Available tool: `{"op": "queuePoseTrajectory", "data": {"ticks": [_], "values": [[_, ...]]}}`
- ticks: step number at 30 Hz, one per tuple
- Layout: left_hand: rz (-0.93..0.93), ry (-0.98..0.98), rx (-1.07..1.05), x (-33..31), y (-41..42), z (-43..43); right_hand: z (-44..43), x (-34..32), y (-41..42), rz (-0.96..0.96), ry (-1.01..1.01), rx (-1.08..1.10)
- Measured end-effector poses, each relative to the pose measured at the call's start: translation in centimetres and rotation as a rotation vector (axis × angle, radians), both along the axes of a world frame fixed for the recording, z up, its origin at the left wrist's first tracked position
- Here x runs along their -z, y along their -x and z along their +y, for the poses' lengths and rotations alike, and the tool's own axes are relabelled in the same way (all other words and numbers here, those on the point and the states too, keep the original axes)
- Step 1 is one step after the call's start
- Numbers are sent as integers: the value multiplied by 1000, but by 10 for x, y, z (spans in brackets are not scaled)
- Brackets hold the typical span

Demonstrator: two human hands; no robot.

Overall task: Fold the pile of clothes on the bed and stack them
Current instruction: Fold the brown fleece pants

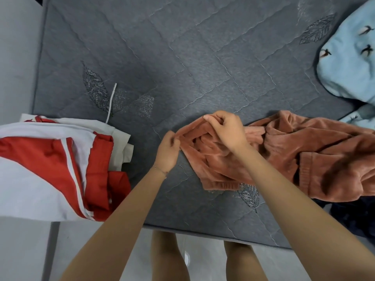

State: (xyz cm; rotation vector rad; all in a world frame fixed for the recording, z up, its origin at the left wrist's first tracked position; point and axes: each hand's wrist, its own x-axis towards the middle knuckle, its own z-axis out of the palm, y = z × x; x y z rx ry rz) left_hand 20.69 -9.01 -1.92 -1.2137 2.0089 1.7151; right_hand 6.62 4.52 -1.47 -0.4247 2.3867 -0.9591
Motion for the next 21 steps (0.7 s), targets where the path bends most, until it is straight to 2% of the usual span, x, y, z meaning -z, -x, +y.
{"op": "queuePoseTrajectory", "data": {"ticks": [2,4,8,11,16,19,21], "values": [[27,-172,-171,-6,1,-9,-3,-3,1,17,-56,-65],[61,-209,-237,-12,5,-20,-10,-4,2,-6,-50,-124],[132,2,-95,-20,14,-42,-27,-12,-2,-67,67,-280],[165,41,27,-24,15,-55,-41,-19,-7,-130,57,-390],[159,49,216,-26,10,-83,-55,-22,-6,-184,169,-201],[50,-24,462,-18,3,-97,-56,-26,1,-188,201,-38],[-60,13,645,-13,-2,-103,-57,-25,4,-162,198,73]]}}
